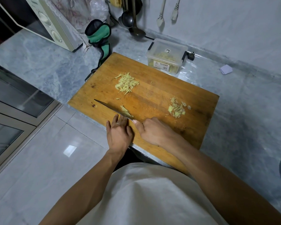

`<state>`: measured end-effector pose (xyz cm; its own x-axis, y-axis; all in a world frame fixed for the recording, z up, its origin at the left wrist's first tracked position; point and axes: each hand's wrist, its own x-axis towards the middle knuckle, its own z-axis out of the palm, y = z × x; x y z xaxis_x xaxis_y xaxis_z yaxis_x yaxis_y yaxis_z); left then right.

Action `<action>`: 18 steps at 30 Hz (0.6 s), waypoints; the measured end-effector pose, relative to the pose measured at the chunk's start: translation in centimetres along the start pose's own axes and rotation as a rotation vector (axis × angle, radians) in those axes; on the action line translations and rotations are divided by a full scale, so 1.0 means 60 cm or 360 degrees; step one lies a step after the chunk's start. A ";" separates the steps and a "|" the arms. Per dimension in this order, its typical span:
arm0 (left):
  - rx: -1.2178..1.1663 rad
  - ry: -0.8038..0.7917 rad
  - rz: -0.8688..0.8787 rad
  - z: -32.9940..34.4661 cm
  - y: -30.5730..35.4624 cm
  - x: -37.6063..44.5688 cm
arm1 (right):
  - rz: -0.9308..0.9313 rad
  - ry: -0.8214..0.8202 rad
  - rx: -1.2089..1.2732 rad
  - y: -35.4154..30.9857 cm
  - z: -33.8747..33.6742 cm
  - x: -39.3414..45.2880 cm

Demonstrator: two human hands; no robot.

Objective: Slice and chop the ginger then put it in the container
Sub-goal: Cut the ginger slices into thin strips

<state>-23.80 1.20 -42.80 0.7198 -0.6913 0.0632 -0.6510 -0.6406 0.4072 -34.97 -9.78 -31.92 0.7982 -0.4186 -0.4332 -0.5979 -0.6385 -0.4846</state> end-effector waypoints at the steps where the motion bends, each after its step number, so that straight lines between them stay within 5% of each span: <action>1: 0.0006 0.0006 0.0006 0.000 -0.001 -0.001 | 0.0006 0.0008 -0.0001 -0.002 0.003 0.003; 18: 0.0171 -0.0007 -0.0008 -0.005 0.008 -0.003 | -0.0016 0.0014 -0.0051 0.000 0.006 0.002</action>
<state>-24.16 1.09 -42.36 0.7220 -0.6895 0.0574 -0.6698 -0.6758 0.3077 -34.93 -9.60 -32.24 0.8050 -0.4173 -0.4217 -0.5871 -0.6629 -0.4646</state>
